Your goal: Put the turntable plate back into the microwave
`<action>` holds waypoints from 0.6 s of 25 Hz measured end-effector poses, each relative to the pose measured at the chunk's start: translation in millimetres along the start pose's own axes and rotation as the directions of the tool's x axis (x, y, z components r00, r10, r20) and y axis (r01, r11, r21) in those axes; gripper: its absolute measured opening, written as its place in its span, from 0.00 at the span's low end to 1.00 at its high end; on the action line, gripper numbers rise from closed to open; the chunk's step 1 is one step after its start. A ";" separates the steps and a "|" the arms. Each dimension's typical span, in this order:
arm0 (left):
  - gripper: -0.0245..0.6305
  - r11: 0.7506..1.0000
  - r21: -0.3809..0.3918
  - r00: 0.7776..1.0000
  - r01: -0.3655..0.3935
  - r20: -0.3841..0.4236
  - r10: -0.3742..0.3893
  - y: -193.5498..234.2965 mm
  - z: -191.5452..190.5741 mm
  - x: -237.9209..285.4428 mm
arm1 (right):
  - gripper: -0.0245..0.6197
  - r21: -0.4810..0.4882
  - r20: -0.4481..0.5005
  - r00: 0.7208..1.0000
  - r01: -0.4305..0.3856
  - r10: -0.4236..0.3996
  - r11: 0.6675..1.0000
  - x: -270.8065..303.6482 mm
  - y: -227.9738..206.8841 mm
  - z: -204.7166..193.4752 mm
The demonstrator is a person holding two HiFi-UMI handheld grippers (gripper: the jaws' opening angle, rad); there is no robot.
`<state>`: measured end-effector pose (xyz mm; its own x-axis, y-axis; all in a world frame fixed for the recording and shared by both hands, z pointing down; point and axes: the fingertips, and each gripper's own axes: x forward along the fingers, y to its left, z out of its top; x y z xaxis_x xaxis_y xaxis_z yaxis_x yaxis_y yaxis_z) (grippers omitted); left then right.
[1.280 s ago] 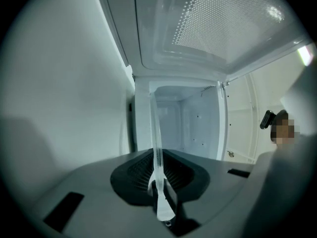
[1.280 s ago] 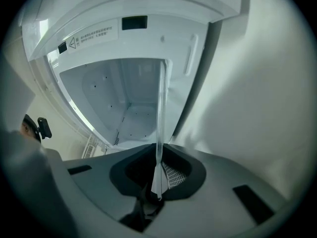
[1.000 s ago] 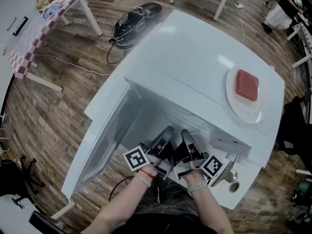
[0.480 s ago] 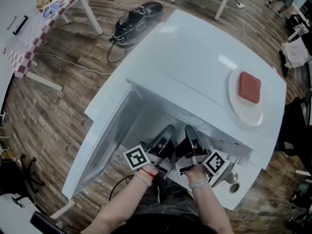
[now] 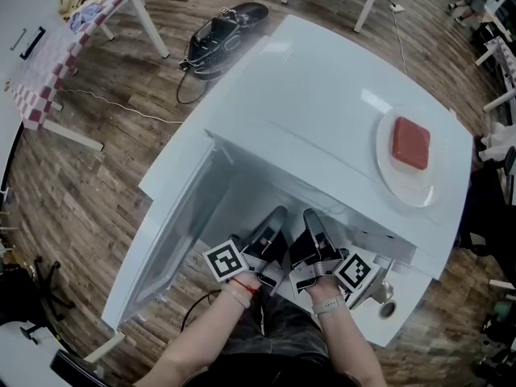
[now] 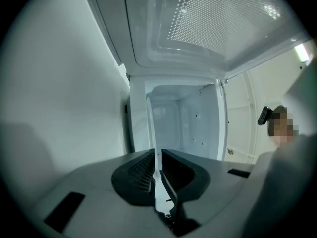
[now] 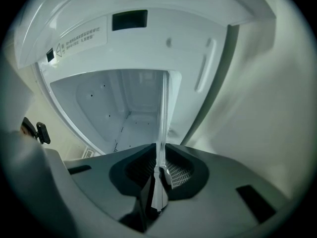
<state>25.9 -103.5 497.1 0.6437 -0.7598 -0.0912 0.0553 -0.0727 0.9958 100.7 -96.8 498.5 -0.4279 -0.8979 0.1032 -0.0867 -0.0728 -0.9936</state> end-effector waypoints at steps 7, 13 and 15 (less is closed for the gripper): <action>0.11 1.000 0.001 1.000 -0.003 -0.004 0.003 0.5 -5.1 -8.1 | 0.12 -0.011 -0.020 1.000 -0.006 0.006 1.000 -8.0 -2.8 -8.9; 0.11 1.000 0.011 1.000 -0.008 -0.022 0.008 -1.2 -10.2 -17.5 | 0.12 -0.038 -0.035 0.999 0.003 -0.004 0.999 -17.3 -3.0 -18.4; 0.11 1.000 0.016 0.999 -0.013 -0.033 0.014 -1.0 -12.6 -20.8 | 0.12 -0.059 -0.045 0.999 0.002 -0.004 0.998 -20.7 -1.9 -22.1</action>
<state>22.1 -79.6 498.1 0.6696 -0.7387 -0.0775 0.0351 -0.0728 0.9967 89.9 -68.5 499.3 -0.4677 -0.8771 0.1095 -0.1405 -0.0486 -0.9889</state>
